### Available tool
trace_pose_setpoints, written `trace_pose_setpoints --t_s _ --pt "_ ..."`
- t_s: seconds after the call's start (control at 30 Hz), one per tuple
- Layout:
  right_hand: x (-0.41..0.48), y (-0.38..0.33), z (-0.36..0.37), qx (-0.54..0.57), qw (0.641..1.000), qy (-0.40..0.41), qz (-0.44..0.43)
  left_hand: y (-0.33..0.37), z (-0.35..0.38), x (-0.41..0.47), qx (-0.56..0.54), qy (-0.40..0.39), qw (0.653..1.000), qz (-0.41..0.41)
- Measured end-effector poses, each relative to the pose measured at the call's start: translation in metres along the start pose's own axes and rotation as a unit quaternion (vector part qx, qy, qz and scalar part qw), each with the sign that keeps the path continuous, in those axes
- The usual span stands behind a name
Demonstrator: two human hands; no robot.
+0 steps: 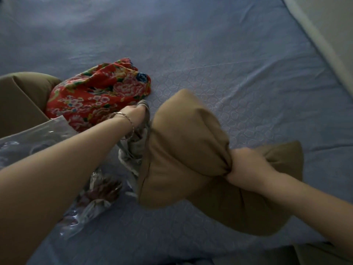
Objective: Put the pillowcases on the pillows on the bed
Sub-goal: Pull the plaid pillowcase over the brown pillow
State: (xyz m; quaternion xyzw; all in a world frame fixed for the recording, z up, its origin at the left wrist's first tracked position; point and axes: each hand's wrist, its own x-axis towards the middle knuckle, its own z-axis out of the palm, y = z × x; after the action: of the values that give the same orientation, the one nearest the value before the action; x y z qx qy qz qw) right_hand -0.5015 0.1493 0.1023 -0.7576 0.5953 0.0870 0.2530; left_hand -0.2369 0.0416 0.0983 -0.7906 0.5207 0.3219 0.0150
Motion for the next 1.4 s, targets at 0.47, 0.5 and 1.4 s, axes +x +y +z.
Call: trace_pose_setpoints --t_s 0.47,0.5,1.4 --pt "-0.003 -0.029 0.059 -0.027 0.99 -0.106 -0.089 0.017 0.038 -0.049 0.127 0.003 0.966 0.223" --pt "-0.002 -0.028 0.06 -0.012 0.991 -0.105 -0.08 0.018 0.043 -0.056 0.233 -0.015 0.937 0.261" --pt "0.065 -0.025 0.109 0.007 0.99 -0.137 0.014 -0.031 0.158 -0.051 -0.03 -0.008 0.999 -0.018"
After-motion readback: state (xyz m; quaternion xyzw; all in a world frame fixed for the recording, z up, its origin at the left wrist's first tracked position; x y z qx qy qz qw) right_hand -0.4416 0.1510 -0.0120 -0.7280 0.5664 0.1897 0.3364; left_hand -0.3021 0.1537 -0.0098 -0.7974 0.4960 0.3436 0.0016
